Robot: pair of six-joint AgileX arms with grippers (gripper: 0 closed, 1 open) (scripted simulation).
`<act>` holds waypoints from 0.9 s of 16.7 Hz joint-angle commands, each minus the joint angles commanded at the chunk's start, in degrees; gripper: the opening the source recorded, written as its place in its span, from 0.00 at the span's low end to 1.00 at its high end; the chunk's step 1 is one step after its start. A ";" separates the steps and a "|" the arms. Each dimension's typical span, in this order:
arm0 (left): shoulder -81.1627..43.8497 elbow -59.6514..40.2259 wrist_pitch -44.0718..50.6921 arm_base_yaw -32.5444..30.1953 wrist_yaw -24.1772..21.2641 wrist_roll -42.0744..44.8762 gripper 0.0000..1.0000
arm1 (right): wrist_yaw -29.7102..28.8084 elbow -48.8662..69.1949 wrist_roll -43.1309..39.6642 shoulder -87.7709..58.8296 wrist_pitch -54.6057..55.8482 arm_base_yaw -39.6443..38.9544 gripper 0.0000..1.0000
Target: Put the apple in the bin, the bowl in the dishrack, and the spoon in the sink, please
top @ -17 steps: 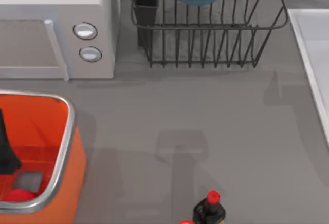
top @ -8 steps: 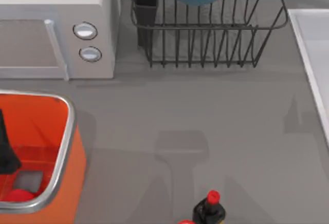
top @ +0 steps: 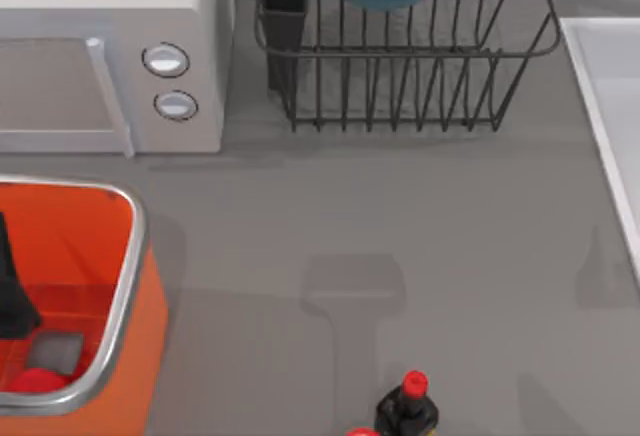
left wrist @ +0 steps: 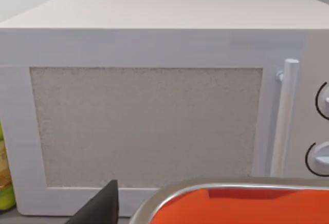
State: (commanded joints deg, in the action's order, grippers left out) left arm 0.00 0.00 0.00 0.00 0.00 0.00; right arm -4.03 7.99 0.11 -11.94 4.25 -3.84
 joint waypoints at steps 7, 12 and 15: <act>0.00 0.00 0.00 0.00 0.00 0.00 1.00 | 4.03 -7.99 -0.11 11.94 -4.25 3.84 1.00; 0.00 0.00 0.00 0.00 0.00 0.00 1.00 | 4.03 -7.99 -0.11 11.94 -4.25 3.84 1.00; 0.00 0.00 0.00 0.00 0.00 0.00 1.00 | 3.96 -7.24 -0.84 11.07 -4.91 4.13 1.00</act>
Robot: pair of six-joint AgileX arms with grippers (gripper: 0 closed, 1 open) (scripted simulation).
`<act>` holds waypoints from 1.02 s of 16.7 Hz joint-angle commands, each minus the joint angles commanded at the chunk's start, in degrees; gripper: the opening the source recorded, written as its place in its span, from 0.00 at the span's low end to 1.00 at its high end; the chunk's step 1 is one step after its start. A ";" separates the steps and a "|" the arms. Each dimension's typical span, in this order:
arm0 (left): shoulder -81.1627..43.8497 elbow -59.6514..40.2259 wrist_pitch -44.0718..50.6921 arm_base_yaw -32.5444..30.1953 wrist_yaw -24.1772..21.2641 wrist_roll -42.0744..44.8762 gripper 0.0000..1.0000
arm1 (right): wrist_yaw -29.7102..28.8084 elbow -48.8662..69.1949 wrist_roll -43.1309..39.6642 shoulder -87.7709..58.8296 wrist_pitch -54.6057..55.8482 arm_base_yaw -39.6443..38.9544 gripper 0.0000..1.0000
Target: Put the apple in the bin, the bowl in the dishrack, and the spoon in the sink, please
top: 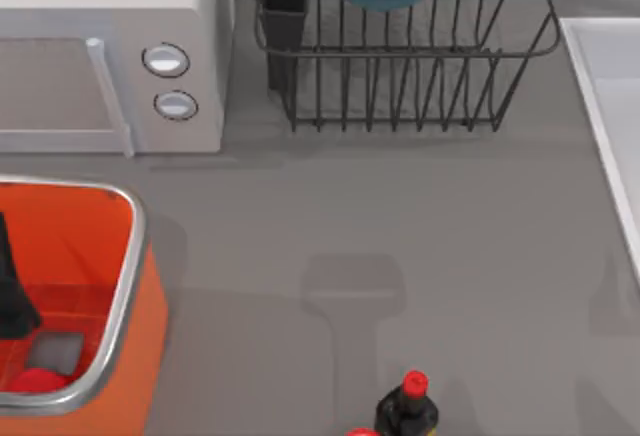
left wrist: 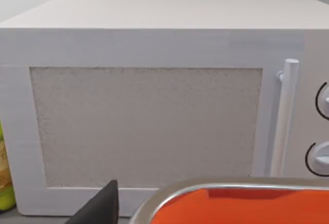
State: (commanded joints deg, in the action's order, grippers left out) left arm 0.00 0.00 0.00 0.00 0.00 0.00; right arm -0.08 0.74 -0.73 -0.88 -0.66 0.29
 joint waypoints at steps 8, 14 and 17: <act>0.00 0.00 0.00 0.00 0.00 0.00 1.00 | -0.45 17.51 -26.01 -26.23 -20.96 11.68 1.00; 0.00 0.00 0.00 0.00 0.00 0.00 1.00 | -0.82 34.91 -55.42 -56.43 -41.95 23.28 1.00; 0.00 0.00 0.00 0.00 0.00 0.00 1.00 | -0.97 41.75 -66.47 -67.73 -50.19 27.87 1.00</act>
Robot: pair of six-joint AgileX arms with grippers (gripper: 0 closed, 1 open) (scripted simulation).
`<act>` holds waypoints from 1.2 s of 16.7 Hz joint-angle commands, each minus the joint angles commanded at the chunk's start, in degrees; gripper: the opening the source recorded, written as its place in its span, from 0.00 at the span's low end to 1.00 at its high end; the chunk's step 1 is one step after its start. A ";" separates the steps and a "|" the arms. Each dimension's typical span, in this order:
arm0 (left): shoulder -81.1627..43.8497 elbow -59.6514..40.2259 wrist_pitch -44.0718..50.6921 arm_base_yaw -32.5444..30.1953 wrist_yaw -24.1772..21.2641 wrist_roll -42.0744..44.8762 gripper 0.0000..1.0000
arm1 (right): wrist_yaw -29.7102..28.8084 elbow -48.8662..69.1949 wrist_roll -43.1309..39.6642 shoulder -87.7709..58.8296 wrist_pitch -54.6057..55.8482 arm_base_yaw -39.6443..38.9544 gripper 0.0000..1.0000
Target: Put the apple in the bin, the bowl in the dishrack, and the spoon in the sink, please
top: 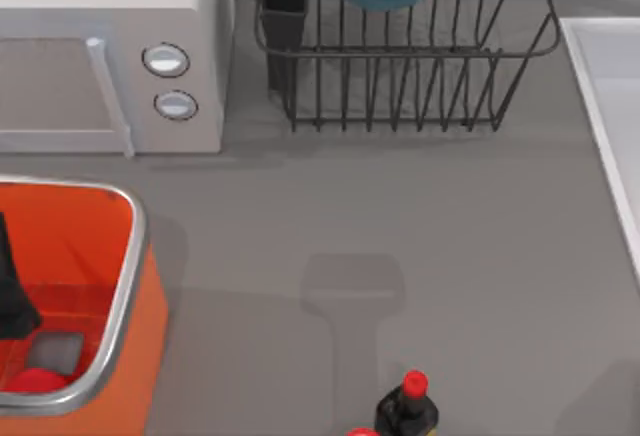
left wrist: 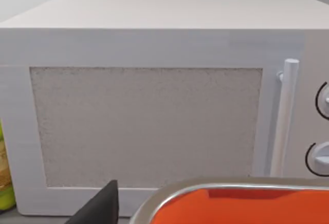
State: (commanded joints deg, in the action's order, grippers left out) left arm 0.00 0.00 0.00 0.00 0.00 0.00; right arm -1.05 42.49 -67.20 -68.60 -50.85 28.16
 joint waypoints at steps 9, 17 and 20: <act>0.00 0.00 0.00 0.00 0.00 0.00 1.00 | -0.10 5.18 -7.78 -7.68 -6.37 3.37 1.00; 0.00 0.00 0.00 0.00 0.00 0.00 1.00 | -0.10 -2.47 -7.88 -16.20 10.03 3.79 1.00; 0.00 0.00 0.00 0.00 0.00 0.00 1.00 | -0.09 -6.46 -7.94 -20.55 18.31 3.92 1.00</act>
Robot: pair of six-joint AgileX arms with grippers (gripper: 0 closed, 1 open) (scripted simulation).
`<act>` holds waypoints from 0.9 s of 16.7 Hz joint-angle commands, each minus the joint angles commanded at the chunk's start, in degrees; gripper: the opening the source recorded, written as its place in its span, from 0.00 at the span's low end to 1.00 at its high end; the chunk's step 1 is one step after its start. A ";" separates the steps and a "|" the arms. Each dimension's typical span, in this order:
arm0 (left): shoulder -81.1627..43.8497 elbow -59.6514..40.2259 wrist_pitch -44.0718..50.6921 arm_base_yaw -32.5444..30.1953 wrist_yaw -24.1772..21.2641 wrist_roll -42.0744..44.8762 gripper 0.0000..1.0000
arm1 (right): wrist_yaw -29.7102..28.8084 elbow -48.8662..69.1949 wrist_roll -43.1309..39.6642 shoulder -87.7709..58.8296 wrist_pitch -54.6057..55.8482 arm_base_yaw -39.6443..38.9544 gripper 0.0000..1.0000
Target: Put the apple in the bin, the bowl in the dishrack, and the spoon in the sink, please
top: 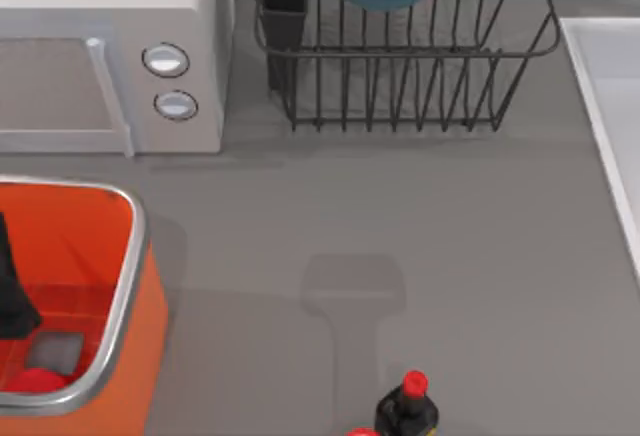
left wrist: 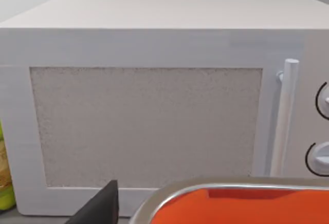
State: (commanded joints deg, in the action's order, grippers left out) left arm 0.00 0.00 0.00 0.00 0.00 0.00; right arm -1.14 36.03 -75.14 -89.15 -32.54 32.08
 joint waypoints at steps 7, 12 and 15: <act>0.00 0.00 0.00 0.00 0.00 0.00 1.00 | 0.00 -1.64 -0.01 -1.78 3.09 0.04 0.92; 0.00 0.00 0.00 0.00 0.00 0.00 1.00 | 0.00 -1.64 -0.01 -1.78 3.09 0.04 0.55; 0.00 0.00 0.00 0.00 0.00 0.00 1.00 | 0.00 -1.64 -0.01 -1.78 3.09 0.04 0.32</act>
State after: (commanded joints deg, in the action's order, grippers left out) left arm 0.00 0.00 0.00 0.00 0.00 0.00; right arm -1.14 34.39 -75.15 -90.93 -29.45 32.12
